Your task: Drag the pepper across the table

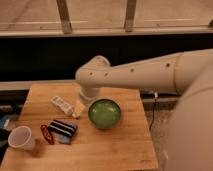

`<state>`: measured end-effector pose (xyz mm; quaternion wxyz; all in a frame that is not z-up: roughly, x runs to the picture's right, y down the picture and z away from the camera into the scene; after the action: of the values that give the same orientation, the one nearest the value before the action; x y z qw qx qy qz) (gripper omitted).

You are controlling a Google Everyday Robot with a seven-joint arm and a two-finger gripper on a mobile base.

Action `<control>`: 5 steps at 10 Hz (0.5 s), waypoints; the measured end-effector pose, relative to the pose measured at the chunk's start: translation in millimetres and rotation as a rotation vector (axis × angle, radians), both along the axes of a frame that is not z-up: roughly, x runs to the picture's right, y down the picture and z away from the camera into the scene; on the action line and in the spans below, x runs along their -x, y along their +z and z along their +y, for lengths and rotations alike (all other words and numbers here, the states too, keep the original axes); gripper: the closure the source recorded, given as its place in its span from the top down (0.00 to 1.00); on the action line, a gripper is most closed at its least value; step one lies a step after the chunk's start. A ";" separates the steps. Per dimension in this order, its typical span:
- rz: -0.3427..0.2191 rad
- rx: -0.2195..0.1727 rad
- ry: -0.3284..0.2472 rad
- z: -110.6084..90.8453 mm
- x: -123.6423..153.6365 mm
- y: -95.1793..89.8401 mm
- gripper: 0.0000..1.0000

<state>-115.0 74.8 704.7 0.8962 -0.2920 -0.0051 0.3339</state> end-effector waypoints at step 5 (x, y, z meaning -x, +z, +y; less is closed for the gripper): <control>0.000 -0.014 -0.062 -1.6 60.7 -0.1 0.80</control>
<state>-175.7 73.2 704.6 0.9081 -0.2859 0.0015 0.3060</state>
